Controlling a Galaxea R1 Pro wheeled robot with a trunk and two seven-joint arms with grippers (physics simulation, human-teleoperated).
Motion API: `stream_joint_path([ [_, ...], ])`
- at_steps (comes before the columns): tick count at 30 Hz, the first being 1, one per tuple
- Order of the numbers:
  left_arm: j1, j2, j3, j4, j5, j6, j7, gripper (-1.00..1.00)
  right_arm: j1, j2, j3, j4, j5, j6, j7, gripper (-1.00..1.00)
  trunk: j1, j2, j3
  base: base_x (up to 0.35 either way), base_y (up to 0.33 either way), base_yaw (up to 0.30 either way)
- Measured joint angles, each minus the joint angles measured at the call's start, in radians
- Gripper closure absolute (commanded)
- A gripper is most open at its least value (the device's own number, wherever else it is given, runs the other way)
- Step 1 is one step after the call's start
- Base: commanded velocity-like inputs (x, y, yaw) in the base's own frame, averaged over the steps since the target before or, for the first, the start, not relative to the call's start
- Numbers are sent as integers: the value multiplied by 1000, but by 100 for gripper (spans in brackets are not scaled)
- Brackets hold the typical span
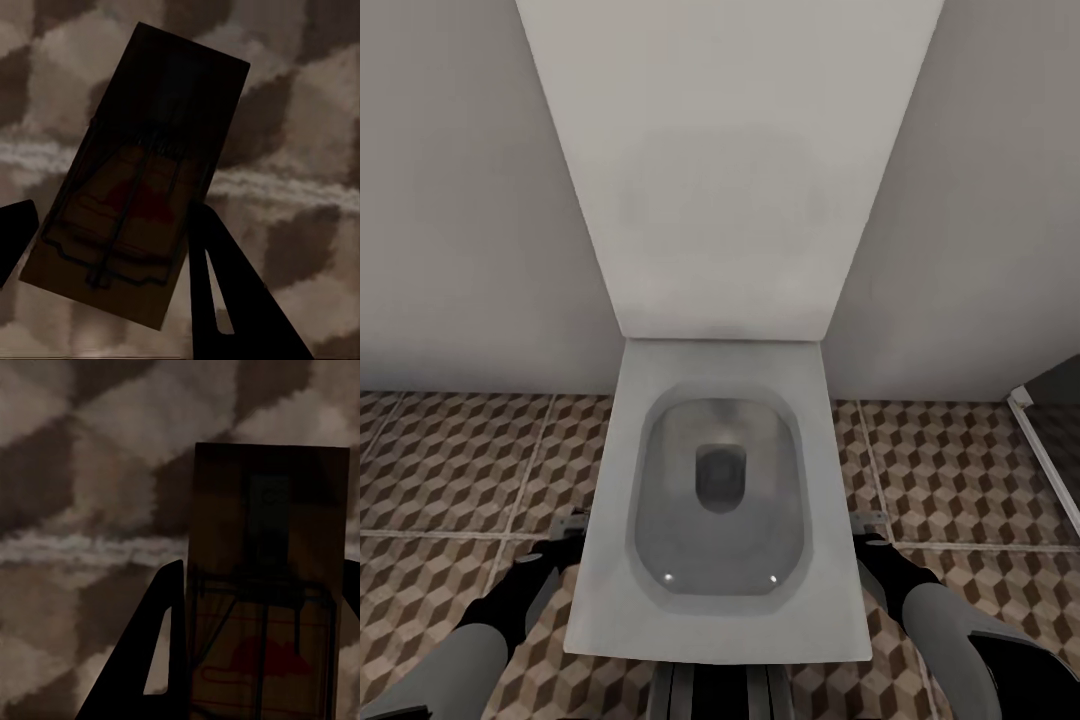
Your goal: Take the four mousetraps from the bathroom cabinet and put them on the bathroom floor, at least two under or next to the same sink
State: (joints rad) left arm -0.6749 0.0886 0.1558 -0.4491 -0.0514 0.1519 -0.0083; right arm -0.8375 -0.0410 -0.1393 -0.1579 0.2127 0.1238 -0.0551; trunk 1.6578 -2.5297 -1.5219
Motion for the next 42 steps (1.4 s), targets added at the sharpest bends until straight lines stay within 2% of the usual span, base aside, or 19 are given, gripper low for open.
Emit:
stream_joint_path([
  [18,0,-1,0,63,0,-56,0,100,0,-1,0,0,0,-2,0,100,0,0,0,0,0,0],
  [25,-1,-1,0,88,0,-105,0,100,0,-3,0,0,0,-3,0,100,0,0,0,0,0,0],
  [42,-1,-1,0,103,0,-117,0,100,0,-4,1,0,2,-10,1,100,0,0,0,0,0,0],
])
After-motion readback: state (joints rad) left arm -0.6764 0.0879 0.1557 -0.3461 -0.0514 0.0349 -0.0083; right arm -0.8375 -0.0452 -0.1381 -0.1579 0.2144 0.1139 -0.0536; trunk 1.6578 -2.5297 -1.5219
